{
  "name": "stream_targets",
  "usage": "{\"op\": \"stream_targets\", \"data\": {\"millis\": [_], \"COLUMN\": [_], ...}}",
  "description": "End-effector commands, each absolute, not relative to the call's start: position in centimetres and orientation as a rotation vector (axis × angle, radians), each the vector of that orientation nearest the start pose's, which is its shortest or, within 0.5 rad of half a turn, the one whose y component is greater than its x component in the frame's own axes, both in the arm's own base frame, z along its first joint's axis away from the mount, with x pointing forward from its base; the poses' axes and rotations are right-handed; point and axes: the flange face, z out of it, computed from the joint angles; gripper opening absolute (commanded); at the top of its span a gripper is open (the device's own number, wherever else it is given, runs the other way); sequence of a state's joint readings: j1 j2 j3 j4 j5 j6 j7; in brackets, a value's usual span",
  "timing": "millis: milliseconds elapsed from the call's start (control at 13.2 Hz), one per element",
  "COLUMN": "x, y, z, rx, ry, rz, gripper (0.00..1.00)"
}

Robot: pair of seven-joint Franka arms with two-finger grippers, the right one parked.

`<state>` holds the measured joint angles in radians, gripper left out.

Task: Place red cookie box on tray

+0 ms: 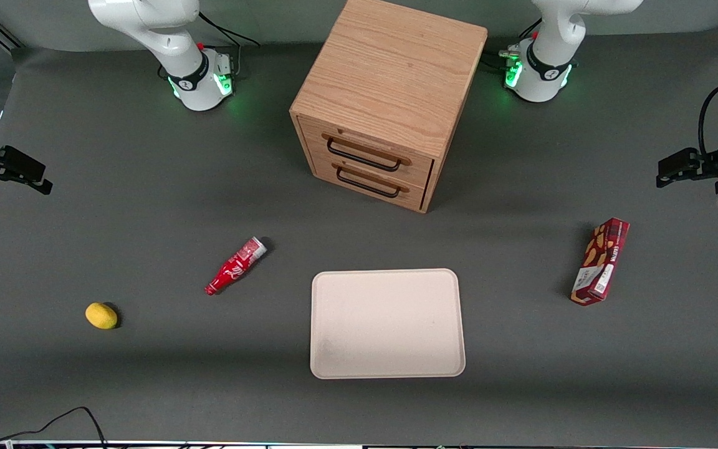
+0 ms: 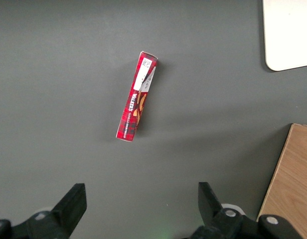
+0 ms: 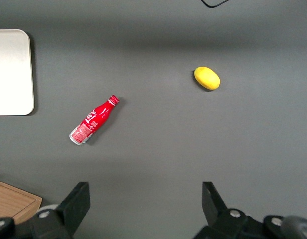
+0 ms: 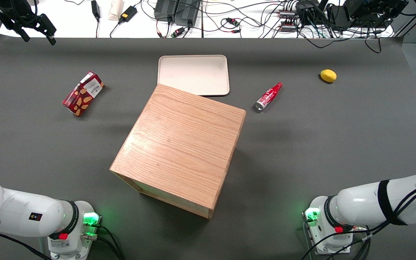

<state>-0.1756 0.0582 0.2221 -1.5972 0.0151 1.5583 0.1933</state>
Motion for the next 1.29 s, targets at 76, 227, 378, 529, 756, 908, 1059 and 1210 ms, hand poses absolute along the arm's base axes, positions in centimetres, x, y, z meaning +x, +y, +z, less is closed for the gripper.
{"op": "stream_targets", "data": {"millis": [76,227,378,529,756,908,1059,1210], "x": [59.3,61.0,62.3,63.5,63.7,62.5,61.3,60.6], "y": [4.9,5.2,8.1,8.1,8.7,8.0,6.7,5.5], "z": [54.6,50.3,44.9,41.9,36.1,32.6,29.2,26.1], "rx": [-3.144,-3.119,-3.132,-3.125,-3.104,-3.095,-3.071,-3.048], "ry": [0.178,0.292,0.448,0.499,0.589,0.599,0.643,0.714], "rz": [0.165,0.179,0.186,0.171,0.152,0.118,0.04,0.024], "gripper": [1.0,1.0,1.0,1.0,1.0,1.0,1.0,1.0]}}
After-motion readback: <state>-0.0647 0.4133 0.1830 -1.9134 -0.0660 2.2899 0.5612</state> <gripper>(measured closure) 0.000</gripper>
